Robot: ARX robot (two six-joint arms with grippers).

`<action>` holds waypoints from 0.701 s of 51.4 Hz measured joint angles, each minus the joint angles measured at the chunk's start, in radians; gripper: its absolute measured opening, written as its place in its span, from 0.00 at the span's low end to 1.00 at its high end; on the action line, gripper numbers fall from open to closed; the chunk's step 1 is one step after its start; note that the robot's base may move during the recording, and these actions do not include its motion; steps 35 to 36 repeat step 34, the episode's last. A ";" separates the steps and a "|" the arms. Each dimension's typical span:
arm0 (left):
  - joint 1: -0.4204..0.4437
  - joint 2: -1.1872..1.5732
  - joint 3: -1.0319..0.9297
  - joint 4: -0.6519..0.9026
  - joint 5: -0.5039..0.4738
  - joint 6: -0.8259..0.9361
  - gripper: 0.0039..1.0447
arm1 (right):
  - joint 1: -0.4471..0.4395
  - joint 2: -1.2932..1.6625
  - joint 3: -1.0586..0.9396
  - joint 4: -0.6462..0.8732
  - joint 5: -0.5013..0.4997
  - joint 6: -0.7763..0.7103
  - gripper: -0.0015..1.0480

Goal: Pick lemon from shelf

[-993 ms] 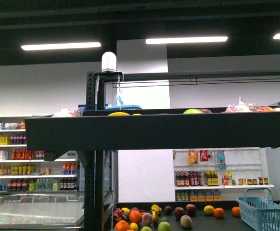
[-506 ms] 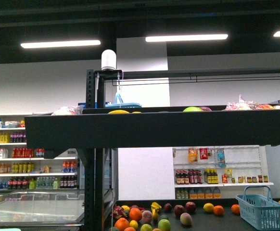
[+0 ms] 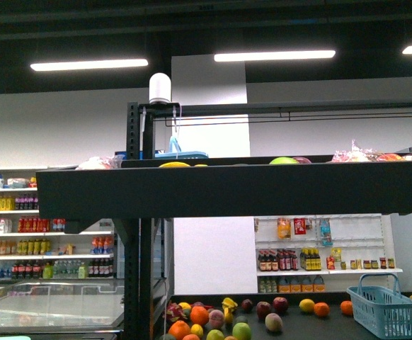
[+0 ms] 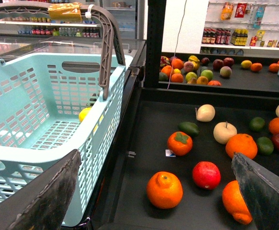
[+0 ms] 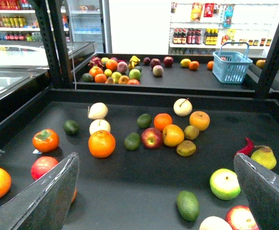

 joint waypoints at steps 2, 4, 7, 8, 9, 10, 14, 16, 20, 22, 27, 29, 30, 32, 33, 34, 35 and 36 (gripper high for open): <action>0.000 0.000 0.000 0.000 0.000 0.000 0.93 | 0.000 0.000 0.000 0.000 0.000 0.000 0.93; 0.000 0.000 0.000 0.000 0.000 0.000 0.93 | 0.000 0.000 0.000 0.000 0.000 0.000 0.93; 0.000 0.000 0.000 0.000 0.000 0.000 0.93 | 0.000 0.000 0.000 0.000 0.000 0.000 0.93; 0.000 0.000 0.000 0.000 0.000 0.000 0.93 | 0.000 0.000 0.000 0.000 0.000 0.000 0.93; 0.000 0.000 0.000 0.000 0.000 0.000 0.93 | 0.000 0.000 0.000 0.000 0.000 0.000 0.93; 0.000 0.000 0.000 0.000 0.000 0.000 0.93 | 0.000 0.000 0.000 0.000 0.000 0.000 0.93; 0.000 0.000 0.000 0.000 0.000 0.000 0.93 | 0.000 0.000 0.000 0.000 0.000 0.000 0.93; 0.000 0.000 0.000 0.000 0.000 0.000 0.93 | 0.000 0.000 0.000 0.000 0.000 0.000 0.93; 0.000 0.000 0.000 0.000 0.000 0.000 0.93 | 0.000 0.000 0.000 0.000 0.000 0.000 0.93; 0.000 0.000 0.000 0.000 0.000 0.000 0.93 | 0.000 0.000 0.000 0.000 0.000 0.000 0.93; 0.000 0.000 0.000 0.000 0.000 0.000 0.93 | 0.000 0.000 0.000 0.000 0.000 0.000 0.93; 0.000 0.000 0.000 0.000 0.000 0.000 0.93 | 0.000 0.000 0.000 0.000 0.000 0.000 0.93; 0.000 0.000 0.000 0.000 0.000 0.000 0.93 | 0.000 0.000 0.000 0.000 0.000 0.000 0.93; 0.000 0.000 0.000 0.000 0.000 0.000 0.93 | 0.000 0.000 0.000 0.000 0.000 0.000 0.93; 0.000 0.000 0.000 0.000 0.000 0.000 0.93 | 0.000 0.000 0.000 0.000 0.000 0.000 0.93; 0.000 0.000 0.000 0.000 0.000 0.000 0.93 | 0.000 0.000 0.000 0.000 0.000 0.000 0.93; 0.000 0.000 0.000 0.000 0.000 0.000 0.93 | 0.000 0.000 0.000 0.000 0.000 0.000 0.93; 0.000 0.000 0.000 0.000 0.000 0.000 0.93 | 0.000 0.000 0.000 0.000 0.000 0.000 0.93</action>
